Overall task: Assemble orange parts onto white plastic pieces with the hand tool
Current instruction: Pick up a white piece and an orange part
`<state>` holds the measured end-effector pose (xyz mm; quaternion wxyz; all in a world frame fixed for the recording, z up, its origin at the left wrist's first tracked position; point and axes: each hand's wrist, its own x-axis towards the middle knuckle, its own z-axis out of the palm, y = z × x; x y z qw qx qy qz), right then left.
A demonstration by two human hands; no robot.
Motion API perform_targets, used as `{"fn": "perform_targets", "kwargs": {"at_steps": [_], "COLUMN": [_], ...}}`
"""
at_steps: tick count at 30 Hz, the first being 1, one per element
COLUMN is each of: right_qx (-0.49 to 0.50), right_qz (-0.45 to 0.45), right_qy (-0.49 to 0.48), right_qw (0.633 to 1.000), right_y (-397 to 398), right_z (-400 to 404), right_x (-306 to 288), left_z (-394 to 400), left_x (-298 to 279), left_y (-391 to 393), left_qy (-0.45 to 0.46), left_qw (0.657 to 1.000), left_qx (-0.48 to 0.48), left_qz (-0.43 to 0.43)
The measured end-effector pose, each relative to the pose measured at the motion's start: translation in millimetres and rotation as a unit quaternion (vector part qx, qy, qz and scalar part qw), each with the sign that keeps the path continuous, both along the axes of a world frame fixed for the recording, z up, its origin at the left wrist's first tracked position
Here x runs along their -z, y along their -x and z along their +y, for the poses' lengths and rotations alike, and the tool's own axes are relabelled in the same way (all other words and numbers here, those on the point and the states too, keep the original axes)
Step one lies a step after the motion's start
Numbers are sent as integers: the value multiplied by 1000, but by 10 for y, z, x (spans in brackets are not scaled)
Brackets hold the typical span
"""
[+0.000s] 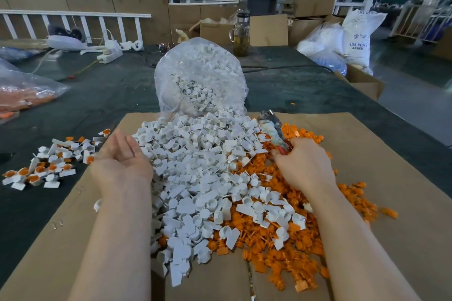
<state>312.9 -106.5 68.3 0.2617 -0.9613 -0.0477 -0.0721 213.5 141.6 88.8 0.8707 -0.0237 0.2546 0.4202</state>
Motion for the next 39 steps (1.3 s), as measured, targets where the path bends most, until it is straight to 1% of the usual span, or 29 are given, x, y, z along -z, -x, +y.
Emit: {"fn": "perform_targets", "kwargs": {"at_steps": [2, 3, 4, 5, 6, 8, 9, 11, 12, 13, 15, 17, 18, 19, 20, 24, 26, 28, 29, 31, 35, 36, 39], "right_qx": [-18, -28, -36, -42, -46, -50, -52, -58, -64, -70, -86, -95, -97, -99, -101, -100, -96, -90, -86, -79, -80, -79, -69], "right_qz": [1, 0, -3, -6, -9, -10, -11, -14, -15, -15, -15, -15, -16, -17, -19, -31, -36, -37, -37, -39, -38, -37, -25], "right_qy": [4, 7, 12, 19, 26, 30, 32, 38, 42, 47, 61, 67, 67, 68, 69, 67, 69, 66, 59, 40, 7, 2, 0], "right_qw": [1000, 1000, 999, 999, 999, 998, 998, 997, 997, 996, 994, 993, 993, 993, 992, 992, 992, 993, 994, 995, 996, 996, 997], "right_y": [12, 20, 28, 35, 42, 51, 55, 60, 61, 63, 68, 67, 65, 64, 62, 52, 54, 54, 50, 40, 23, 20, 6], "right_z": [22, 39, 60, 82, 102, 129, 134, 137, 138, 137, 149, 164, 169, 172, 174, 175, 173, 175, 173, 169, 161, 155, 126], "right_x": [5, 7, 8, 11, 14, 20, 22, 22, 21, 22, 29, 41, 46, 49, 50, 55, 59, 60, 60, 56, 51, 55, 65], "left_z": [-30, -46, -63, -83, -110, -196, -252, -366, -406, -437, -475, -499, -510, -517, -522, -527, -527, -533, -538, -553, -607, -622, -650], "left_x": [-27, -35, -44, -49, -52, -48, -36, 1, 28, 50, 83, 100, 107, 110, 113, 131, 144, 147, 146, 132, 80, 73, 63], "left_y": [3, -7, -25, -51, -77, -117, -127, -137, -147, -163, -194, -218, -226, -231, -231, -228, -228, -229, -232, -239, -256, -256, -261], "left_qy": [-37, -70, -118, -180, -247, -380, -448, -576, -624, -661, -702, -734, -746, -752, -755, -754, -754, -758, -758, -755, -724, -717, -718], "left_qw": [999, 994, 983, 959, 925, 836, 782, 658, 598, 546, 463, 376, 346, 336, 340, 384, 393, 394, 402, 431, 520, 535, 545], "left_qx": [24, 47, 80, 119, 153, 199, 214, 246, 261, 274, 299, 299, 290, 282, 275, 251, 241, 232, 227, 213, 207, 213, 212], "left_qz": [32, 67, 119, 183, 245, 341, 376, 419, 430, 436, 450, 480, 490, 493, 489, 471, 467, 465, 461, 446, 404, 394, 378]}}
